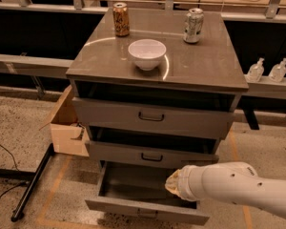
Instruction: Close bottom drawer
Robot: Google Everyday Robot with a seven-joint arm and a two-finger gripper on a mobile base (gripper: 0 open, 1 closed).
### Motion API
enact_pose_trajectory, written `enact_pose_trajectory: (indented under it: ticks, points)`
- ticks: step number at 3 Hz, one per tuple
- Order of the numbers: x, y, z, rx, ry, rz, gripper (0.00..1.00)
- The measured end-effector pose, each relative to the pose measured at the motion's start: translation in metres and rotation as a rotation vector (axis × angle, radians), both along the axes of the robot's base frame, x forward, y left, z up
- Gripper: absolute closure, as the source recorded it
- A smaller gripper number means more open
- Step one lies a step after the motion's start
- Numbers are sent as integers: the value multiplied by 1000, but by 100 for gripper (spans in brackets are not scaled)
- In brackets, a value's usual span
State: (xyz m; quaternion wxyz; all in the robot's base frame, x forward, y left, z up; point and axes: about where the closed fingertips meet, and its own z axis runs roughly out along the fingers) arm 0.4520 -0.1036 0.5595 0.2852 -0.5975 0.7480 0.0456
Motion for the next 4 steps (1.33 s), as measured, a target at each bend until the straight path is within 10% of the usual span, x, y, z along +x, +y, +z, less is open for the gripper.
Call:
enact_pose_trajectory:
  ticks: [2,4]
  points:
    - [-3,45,-106,38,-90,144,100]
    - [-2,47,-119,50,-81,139,100]
